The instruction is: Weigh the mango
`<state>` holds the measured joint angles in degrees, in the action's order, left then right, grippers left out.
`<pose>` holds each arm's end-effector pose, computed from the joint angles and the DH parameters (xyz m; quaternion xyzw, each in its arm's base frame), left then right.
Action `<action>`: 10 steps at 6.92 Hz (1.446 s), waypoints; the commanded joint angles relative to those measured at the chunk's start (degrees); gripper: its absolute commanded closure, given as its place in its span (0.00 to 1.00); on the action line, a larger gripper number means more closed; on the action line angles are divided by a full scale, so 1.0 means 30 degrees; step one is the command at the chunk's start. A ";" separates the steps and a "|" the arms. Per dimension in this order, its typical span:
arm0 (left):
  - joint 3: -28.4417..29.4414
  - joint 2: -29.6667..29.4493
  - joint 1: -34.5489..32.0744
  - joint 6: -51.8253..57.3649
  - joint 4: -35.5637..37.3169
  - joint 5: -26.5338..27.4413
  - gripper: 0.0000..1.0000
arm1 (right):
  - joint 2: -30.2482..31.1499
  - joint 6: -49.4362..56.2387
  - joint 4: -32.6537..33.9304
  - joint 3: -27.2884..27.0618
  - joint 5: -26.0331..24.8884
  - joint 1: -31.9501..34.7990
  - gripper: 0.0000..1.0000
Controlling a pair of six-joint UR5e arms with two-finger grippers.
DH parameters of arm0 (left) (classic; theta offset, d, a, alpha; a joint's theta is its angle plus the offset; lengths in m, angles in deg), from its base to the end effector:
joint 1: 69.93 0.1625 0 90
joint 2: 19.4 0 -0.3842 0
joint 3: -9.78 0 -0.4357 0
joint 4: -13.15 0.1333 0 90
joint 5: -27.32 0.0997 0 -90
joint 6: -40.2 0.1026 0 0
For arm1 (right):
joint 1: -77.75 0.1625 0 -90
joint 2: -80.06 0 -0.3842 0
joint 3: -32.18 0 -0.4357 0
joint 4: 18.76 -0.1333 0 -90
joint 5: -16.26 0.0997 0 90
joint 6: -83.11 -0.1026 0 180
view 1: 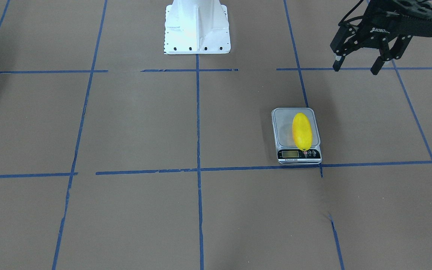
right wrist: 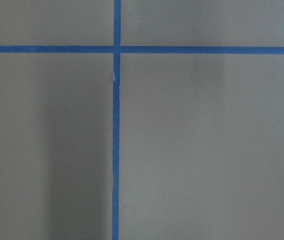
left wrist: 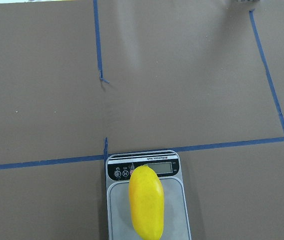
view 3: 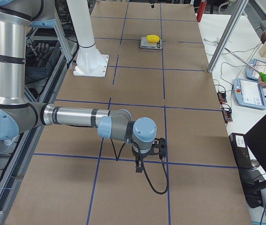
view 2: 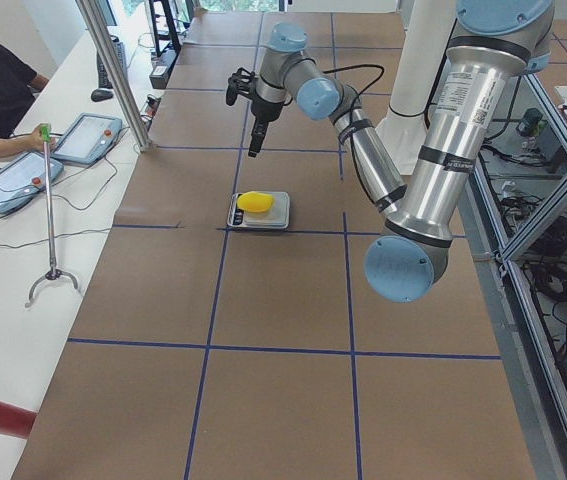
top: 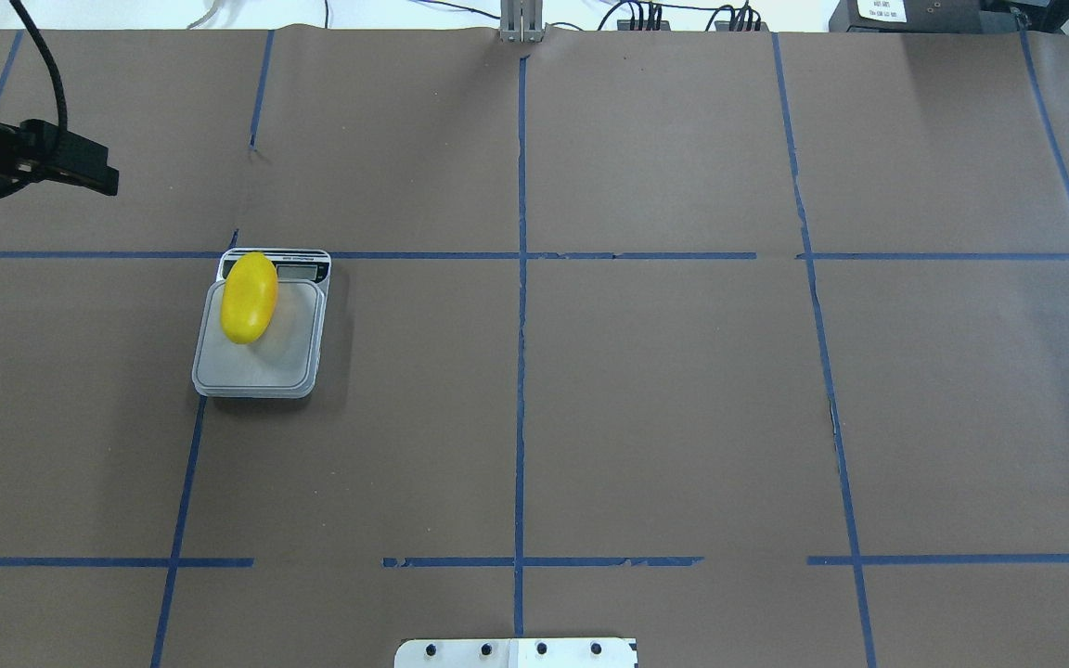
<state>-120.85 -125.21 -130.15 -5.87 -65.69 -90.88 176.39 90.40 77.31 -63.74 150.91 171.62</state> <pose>0.1648 -0.4587 0.1619 0.1563 0.4068 -0.0340 0.8994 0.0937 -0.4789 0.6313 -0.0152 -0.3825 -0.0061 0.9238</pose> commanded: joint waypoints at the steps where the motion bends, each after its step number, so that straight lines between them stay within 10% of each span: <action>1: 0.2534 0.1451 -0.2963 0.5640 0.0180 -0.1637 0.00 | -0.0001 0.0000 0.0000 0.0009 0.0000 0.0000 0.00; 3: 0.7251 0.2744 -0.6481 1.4101 -0.0113 -0.2349 0.00 | -0.0001 0.0000 0.0000 -0.0020 0.0000 0.0000 0.00; 7: 1.2853 0.6519 -0.9106 1.5550 -0.7068 -0.5560 0.00 | -0.0001 0.0000 0.0000 0.0009 0.0000 0.0000 0.00; 10: 1.3251 0.6557 -1.0247 1.5561 -0.6798 -0.5601 0.00 | -0.0001 0.0000 0.0000 0.0009 0.0000 0.0000 0.00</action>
<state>-80.99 -105.62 -159.56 40.74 -86.96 -107.62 176.39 90.40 77.31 -63.73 150.91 171.62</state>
